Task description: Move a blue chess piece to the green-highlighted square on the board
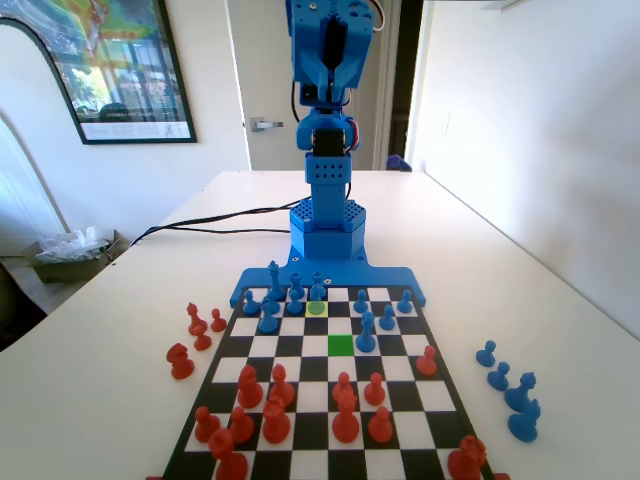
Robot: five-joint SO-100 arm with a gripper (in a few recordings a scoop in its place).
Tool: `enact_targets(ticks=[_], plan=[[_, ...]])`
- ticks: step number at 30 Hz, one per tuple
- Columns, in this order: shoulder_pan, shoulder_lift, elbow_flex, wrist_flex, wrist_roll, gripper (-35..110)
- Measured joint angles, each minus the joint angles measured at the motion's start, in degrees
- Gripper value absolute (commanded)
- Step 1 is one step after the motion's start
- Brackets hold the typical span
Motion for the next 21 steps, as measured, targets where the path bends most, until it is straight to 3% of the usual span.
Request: enact_targets(ticks=[21], plan=[[-0.7, 0.0, 0.0, -0.44, 2.2, 1]])
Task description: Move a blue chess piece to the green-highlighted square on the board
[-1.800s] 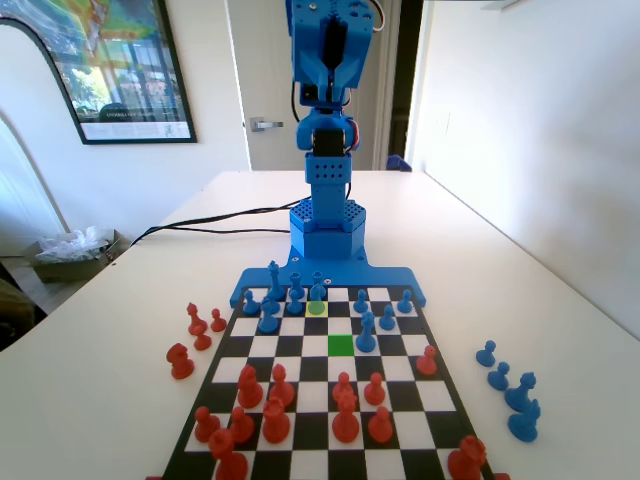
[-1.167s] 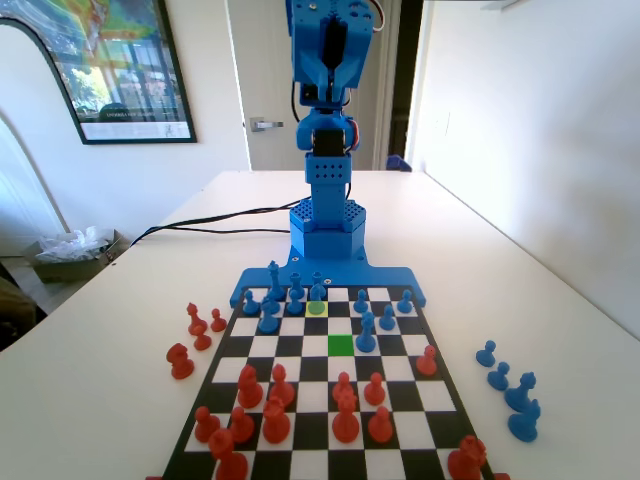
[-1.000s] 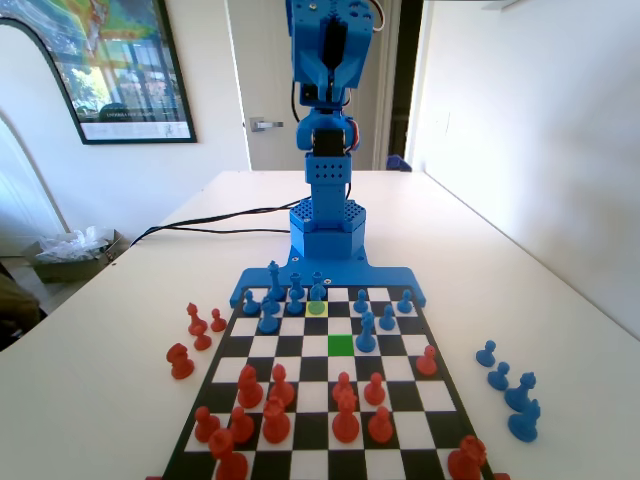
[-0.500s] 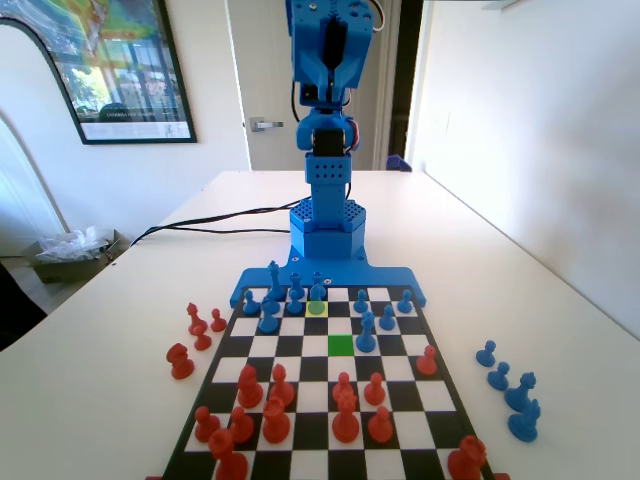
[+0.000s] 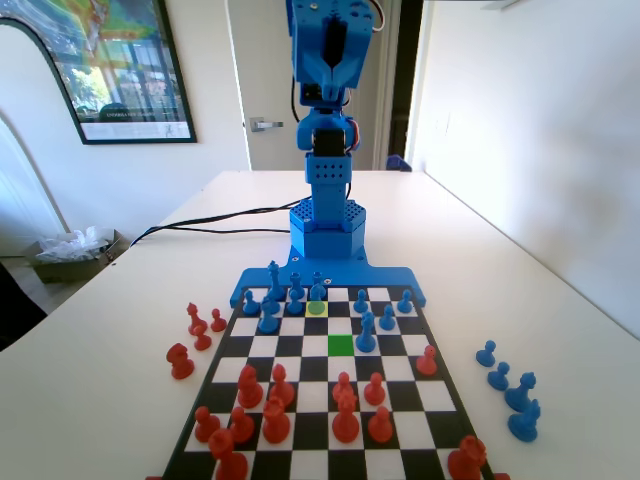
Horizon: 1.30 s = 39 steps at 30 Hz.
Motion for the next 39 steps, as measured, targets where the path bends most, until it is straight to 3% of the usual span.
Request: enact_targets(ticks=[11, 26, 32, 39], plan=[[-0.97, -4.39, -5.62, -0.97, 10.37, 1], [-0.62, -34.45, -14.5, 1.23, 35.33, 1], [-0.62, -42.89, -9.4, -2.81, 42.89, 1], [-0.79, -46.67, 1.23, -11.95, 44.82, 1]])
